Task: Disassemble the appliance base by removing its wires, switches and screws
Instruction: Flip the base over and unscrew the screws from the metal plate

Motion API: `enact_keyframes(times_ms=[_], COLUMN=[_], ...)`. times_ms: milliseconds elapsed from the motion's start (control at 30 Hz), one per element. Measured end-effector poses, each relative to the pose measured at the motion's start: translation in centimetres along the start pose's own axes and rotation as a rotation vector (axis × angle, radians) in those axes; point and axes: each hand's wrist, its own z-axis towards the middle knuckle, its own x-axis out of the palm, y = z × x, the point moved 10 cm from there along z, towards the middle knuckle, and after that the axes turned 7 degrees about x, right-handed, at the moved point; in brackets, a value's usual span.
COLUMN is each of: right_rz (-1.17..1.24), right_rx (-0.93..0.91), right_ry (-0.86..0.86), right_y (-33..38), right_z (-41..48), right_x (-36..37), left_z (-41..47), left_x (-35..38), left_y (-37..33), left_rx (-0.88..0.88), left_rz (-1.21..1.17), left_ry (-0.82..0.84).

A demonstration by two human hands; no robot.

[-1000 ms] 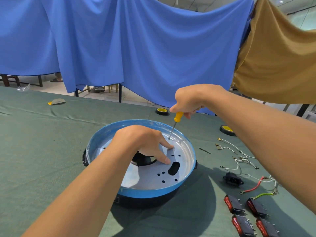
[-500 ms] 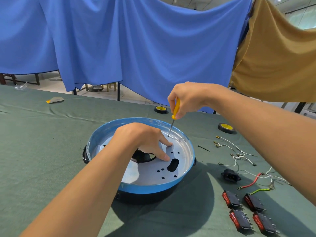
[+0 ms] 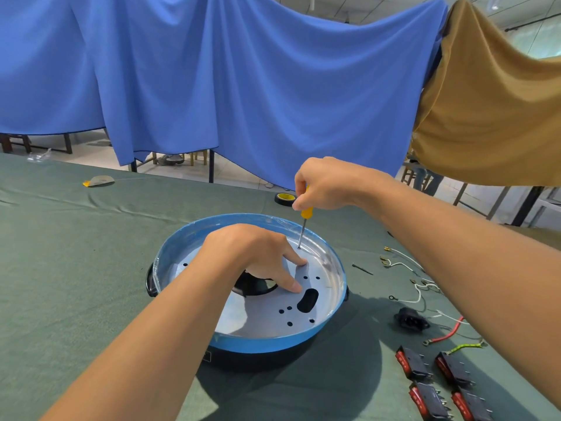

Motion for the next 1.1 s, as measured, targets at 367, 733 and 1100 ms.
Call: enact_keyframes(times_ms=[367, 733, 1100], right_rz=[-0.040, 1.444, 1.834], right_rx=[0.102, 0.732, 0.714], right_ry=[-0.018, -0.272, -0.185], right_y=[-1.6, -9.2, -7.1], right_z=[-0.4, -9.4, -8.1], right_x=[-0.1, 6.5, 7.7], left_z=[-0.1, -0.5, -2.3], left_x=[0.0, -0.8, -2.1], left_y=[-0.2, 0.1, -1.1], left_rx=[0.014, -0.042, -0.030], left_rz=[-0.009, 0.027, -0.050], left_ry=[-0.007, -0.044, -0.074])
